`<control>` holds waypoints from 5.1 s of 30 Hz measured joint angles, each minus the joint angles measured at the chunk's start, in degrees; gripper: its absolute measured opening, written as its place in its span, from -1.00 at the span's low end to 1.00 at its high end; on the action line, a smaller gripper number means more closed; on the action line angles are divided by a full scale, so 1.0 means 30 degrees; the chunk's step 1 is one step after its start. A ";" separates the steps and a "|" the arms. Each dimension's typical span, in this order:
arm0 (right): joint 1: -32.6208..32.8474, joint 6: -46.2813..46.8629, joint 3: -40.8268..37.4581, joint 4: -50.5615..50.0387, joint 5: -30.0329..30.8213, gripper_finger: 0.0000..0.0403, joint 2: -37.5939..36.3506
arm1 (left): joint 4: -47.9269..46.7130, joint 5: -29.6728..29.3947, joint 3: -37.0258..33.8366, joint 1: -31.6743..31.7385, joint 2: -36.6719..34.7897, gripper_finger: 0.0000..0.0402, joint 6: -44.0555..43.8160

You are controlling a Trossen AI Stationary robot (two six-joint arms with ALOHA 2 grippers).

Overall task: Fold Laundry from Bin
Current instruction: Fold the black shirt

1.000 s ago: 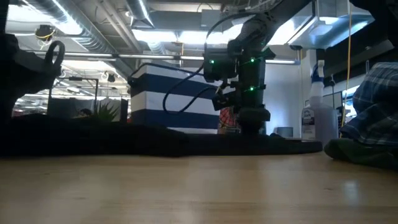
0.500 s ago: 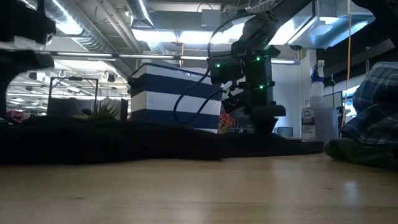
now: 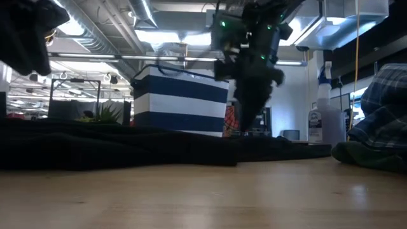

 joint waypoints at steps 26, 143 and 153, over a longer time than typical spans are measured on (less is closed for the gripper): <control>0.2171 0.1140 0.0066 0.5629 -0.2093 -0.06 0.1284 | 0.2884 0.1766 -0.3514 0.4036 -0.0117 -0.43 -0.0067; 0.6025 0.2619 0.0051 0.1989 0.1584 -0.13 -0.3282 | 1.2890 0.8929 -0.1967 0.3623 0.0403 -0.99 1.2942; 0.6025 0.2633 0.0051 0.2589 0.1584 -0.13 -0.3282 | 1.7293 0.9239 -0.1960 0.2157 0.2143 -0.78 1.2985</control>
